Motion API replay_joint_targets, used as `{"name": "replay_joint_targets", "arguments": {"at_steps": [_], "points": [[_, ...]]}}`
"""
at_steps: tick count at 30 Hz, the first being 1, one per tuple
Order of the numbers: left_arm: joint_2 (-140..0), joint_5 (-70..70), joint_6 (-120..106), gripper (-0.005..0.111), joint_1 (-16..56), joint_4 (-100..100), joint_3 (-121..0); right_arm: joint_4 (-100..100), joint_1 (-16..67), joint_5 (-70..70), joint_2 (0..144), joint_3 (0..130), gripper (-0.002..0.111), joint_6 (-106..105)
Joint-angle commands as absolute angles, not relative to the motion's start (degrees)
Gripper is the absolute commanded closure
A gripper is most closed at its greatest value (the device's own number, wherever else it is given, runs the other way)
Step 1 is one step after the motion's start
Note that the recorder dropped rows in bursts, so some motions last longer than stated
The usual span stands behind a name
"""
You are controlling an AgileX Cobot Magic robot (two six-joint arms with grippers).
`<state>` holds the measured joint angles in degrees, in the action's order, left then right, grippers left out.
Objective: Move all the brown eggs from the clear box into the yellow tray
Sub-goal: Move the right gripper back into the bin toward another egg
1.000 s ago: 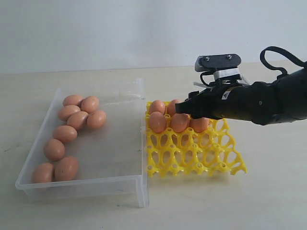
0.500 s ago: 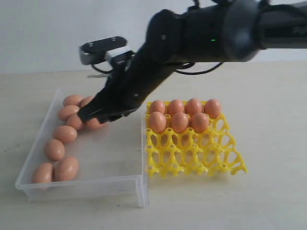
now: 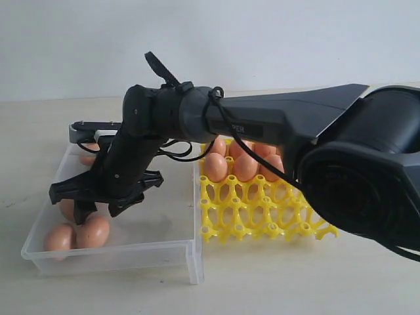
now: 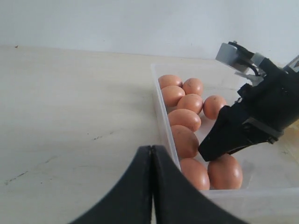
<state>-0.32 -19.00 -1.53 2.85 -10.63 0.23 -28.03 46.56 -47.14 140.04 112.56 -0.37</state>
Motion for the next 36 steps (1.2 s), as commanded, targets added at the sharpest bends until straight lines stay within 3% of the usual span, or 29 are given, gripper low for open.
{"name": "replay_joint_targets", "arguments": {"at_steps": [1,14,27,36], "points": [[0.0,-18.8,-1.7,0.107,2.8,-10.8,0.0,-29.1,46.7,-48.2,140.8,113.1,0.052,0.6],[0.0,-18.8,-1.7,0.107,2.8,-10.8,0.0,-28.9,46.7,-52.1,139.7,113.1,0.052,0.0],[0.0,-18.8,-1.7,0.107,2.8,-10.8,0.0,-20.6,47.3,-43.7,133.6,113.1,0.052,-3.0],[0.0,-18.8,-1.7,0.107,2.8,-10.8,0.0,-21.0,48.0,-49.6,133.9,113.1,0.052,-1.4]]}}
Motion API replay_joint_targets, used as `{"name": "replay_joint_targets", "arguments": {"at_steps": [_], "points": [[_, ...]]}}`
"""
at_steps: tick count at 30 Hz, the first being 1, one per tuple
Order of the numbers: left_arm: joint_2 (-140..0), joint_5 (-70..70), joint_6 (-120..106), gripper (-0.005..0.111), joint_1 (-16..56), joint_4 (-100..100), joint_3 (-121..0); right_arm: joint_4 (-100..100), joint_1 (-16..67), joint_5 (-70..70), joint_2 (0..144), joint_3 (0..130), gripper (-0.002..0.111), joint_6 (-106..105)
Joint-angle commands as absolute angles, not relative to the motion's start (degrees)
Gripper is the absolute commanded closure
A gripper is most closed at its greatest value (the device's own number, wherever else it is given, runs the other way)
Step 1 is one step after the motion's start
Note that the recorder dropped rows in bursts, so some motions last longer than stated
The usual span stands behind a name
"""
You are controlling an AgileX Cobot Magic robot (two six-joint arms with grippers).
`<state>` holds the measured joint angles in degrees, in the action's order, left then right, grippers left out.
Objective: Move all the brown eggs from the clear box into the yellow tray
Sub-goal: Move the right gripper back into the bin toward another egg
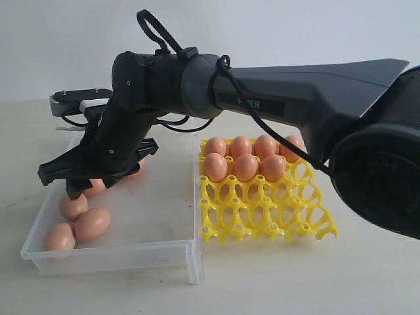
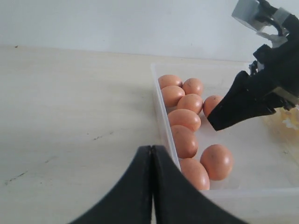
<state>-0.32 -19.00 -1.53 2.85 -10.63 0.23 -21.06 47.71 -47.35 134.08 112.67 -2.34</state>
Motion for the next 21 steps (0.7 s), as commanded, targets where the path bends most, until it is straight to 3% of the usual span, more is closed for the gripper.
{"name": "replay_joint_targets", "arguments": {"at_steps": [1,21], "points": [[0.0,-18.8,-1.7,0.107,2.8,-10.8,0.0,-21.0,48.0,-50.6,133.9,113.1,0.052,-1.3],[0.0,-18.8,-1.7,0.107,2.8,-10.8,0.0,-22.4,48.4,-51.6,136.5,113.1,0.052,0.6]]}}
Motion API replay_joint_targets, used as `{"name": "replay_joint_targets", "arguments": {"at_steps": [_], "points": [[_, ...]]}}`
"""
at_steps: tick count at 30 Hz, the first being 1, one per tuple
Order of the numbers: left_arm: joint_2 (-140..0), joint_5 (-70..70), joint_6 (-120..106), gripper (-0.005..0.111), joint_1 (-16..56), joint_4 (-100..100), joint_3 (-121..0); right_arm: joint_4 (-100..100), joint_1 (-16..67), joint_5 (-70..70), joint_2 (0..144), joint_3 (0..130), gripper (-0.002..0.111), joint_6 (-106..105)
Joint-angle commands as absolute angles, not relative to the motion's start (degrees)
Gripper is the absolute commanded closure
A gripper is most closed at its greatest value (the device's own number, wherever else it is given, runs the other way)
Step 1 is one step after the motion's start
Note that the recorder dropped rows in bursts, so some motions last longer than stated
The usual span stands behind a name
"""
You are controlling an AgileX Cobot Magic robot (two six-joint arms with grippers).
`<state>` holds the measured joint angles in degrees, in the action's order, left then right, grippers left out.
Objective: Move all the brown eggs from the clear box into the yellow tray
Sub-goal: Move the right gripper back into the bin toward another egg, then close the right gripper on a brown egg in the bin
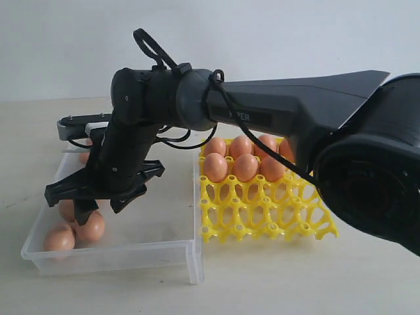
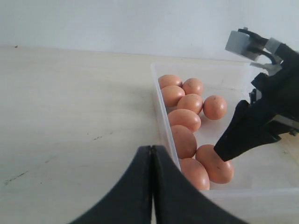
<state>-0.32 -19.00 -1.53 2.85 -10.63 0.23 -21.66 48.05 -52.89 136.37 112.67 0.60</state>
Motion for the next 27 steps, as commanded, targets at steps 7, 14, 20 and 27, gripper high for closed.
{"name": "replay_joint_targets", "arguments": {"at_steps": [7,14,20,27], "points": [[0.0,-18.8,-1.7,0.107,2.8,-10.8,0.0,-22.5,49.0,-51.2,137.0,113.1,0.052,0.0],[0.0,-18.8,-1.7,0.107,2.8,-10.8,0.0,-22.7,49.3,-49.0,137.9,113.1,0.052,0.0],[0.0,-18.8,-1.7,0.107,2.8,-10.8,0.0,-23.1,49.3,-47.5,138.9,113.1,0.052,-0.4],[0.0,-18.8,-1.7,0.107,2.8,-10.8,0.0,-23.5,49.3,-45.0,140.2,113.1,0.052,-1.5]]}}
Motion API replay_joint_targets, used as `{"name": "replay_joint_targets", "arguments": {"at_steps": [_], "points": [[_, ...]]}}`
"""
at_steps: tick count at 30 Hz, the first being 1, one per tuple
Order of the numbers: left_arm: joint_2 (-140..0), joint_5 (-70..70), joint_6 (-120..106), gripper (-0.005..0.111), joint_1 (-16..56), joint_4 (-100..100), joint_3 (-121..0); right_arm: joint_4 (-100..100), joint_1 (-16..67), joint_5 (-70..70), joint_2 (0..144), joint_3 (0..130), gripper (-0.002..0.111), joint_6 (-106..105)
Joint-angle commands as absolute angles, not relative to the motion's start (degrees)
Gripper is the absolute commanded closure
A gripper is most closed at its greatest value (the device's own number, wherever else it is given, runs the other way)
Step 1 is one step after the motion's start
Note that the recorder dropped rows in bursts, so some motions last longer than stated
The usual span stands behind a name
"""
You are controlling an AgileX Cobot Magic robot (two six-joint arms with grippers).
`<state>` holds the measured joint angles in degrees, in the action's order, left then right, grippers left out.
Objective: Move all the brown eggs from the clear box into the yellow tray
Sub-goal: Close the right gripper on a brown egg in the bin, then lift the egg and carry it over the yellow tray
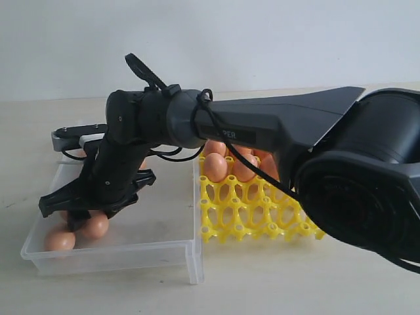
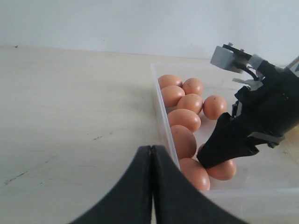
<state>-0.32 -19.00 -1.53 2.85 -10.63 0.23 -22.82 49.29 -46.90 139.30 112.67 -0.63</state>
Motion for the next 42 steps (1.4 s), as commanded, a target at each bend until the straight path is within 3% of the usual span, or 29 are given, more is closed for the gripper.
{"name": "replay_joint_targets", "arguments": {"at_steps": [1,11,14,18,32,42], "points": [[0.0,-18.8,-1.7,0.107,2.8,-10.8,0.0,-23.5,49.3,-44.8,140.4,113.1,0.052,-1.5],[0.0,-18.9,-1.7,0.107,2.8,-10.8,0.0,-24.7,49.3,-45.5,141.8,113.1,0.057,-2.6],[0.0,-19.6,-1.7,0.107,2.8,-10.8,0.0,-24.7,49.3,-45.3,141.8,113.1,0.071,-3.8],[0.0,-20.7,-1.7,0.107,2.8,-10.8,0.0,-24.7,49.3,-45.5,141.8,113.1,0.109,-7.5],[0.0,-20.8,-1.7,0.107,2.8,-10.8,0.0,-17.8,49.3,-43.4,133.8,112.4,0.108,-10.9],[0.0,-20.8,-1.7,0.107,2.8,-10.8,0.0,-17.5,49.3,-30.6,121.7,91.9,0.108,-14.0]]}}
